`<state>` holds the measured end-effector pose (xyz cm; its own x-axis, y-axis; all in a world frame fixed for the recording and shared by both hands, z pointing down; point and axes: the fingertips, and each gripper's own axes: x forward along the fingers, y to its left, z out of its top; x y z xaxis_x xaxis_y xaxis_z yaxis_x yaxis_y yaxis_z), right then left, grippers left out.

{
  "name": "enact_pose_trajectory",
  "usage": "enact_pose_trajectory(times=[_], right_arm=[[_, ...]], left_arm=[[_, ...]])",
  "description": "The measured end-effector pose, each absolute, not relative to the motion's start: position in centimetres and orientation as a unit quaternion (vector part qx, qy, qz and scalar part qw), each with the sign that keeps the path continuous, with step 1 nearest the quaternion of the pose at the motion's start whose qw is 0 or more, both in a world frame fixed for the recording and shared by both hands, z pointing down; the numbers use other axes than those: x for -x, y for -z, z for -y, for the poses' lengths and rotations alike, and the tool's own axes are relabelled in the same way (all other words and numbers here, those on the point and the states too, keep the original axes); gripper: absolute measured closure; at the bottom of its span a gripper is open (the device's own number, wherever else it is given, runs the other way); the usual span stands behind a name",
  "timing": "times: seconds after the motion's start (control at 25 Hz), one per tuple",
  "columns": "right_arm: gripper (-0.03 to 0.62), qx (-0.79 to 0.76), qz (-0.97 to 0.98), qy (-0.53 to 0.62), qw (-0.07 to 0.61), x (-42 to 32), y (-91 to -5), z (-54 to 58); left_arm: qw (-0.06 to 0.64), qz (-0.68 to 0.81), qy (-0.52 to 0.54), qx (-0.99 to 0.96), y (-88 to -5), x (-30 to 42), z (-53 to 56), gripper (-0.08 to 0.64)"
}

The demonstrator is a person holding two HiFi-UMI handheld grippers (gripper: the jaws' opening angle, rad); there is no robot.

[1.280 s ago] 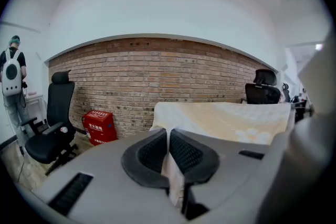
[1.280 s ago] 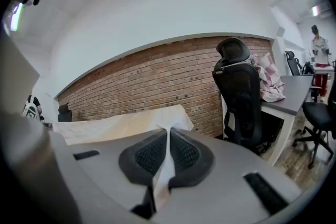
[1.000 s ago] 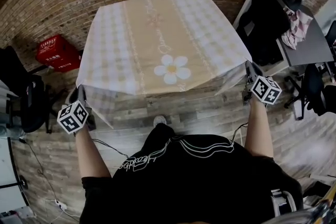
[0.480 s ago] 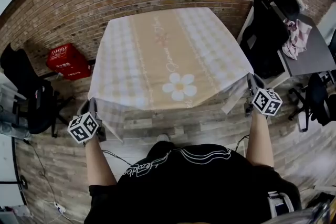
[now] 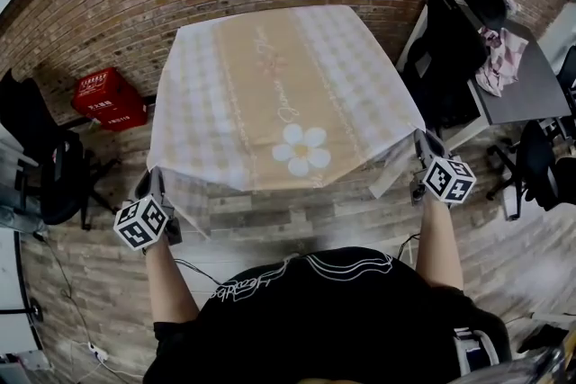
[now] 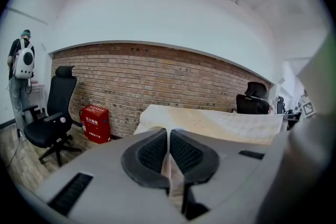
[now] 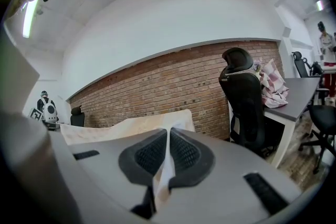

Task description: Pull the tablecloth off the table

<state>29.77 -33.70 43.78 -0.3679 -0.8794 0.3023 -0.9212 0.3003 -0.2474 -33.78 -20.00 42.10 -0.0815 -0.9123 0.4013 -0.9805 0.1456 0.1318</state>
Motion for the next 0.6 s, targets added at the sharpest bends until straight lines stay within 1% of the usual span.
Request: enact_pose_trajectory(times=[0.6], right_arm=[[0.595,-0.579,0.790,-0.195,0.049,-29.3,-42.8,27.9]], left_arm=[[0.201,0.712,-0.087,-0.667,-41.1,34.1,17.4,0.548]])
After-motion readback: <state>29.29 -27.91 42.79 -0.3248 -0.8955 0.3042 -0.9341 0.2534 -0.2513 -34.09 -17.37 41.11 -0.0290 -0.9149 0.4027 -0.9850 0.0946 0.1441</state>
